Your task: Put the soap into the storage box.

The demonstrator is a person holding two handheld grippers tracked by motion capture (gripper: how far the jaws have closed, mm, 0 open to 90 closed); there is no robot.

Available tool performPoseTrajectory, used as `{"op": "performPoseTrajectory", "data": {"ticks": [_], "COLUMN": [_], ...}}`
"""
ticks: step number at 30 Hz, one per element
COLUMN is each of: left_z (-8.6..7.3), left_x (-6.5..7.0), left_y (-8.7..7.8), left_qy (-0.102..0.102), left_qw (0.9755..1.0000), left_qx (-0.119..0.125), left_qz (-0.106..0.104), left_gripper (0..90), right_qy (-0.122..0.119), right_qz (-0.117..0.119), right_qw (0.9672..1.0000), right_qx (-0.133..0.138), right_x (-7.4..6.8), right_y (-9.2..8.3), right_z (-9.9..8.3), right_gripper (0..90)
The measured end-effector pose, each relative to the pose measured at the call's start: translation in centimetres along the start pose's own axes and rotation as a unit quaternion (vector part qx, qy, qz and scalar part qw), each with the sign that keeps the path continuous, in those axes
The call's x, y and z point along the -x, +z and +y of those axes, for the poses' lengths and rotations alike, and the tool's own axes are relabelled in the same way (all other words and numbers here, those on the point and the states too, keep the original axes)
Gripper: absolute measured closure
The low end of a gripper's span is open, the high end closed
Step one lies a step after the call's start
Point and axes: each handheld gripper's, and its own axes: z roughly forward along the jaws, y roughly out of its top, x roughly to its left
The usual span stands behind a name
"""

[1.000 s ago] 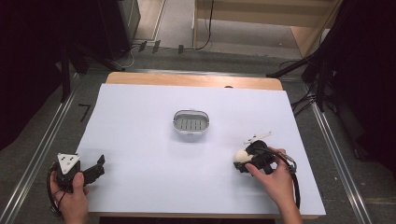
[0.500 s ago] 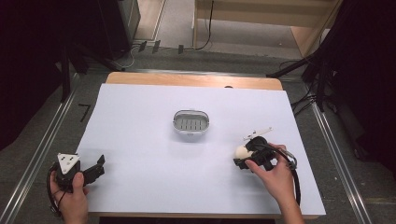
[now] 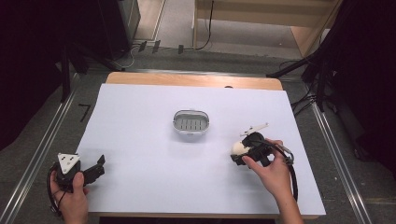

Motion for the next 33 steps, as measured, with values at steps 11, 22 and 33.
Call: {"op": "performPoseTrajectory", "data": {"ticks": [11,22,33], "left_z": [0.0,0.0,0.0], "left_x": [0.0,0.0,0.0], "left_y": [0.0,0.0,0.1], "left_qy": [0.003,0.003,0.004], "left_qw": [1.0000,1.0000,1.0000], "left_qx": [-0.001,-0.003,-0.003], "left_qz": [0.001,0.001,0.001], "left_gripper": [14.2,14.3,14.3], "right_qy": [-0.011,-0.020,-0.029], "right_qz": [0.005,0.009,0.010], "right_qw": [0.9999,0.9997,0.9995], "right_qx": [0.003,0.006,0.008], "right_x": [-0.6,-1.4,-2.1], "right_y": [-0.2,-0.1,0.2], "right_z": [1.7,3.2,4.5], "right_gripper": [24.9,24.9,24.9]}}
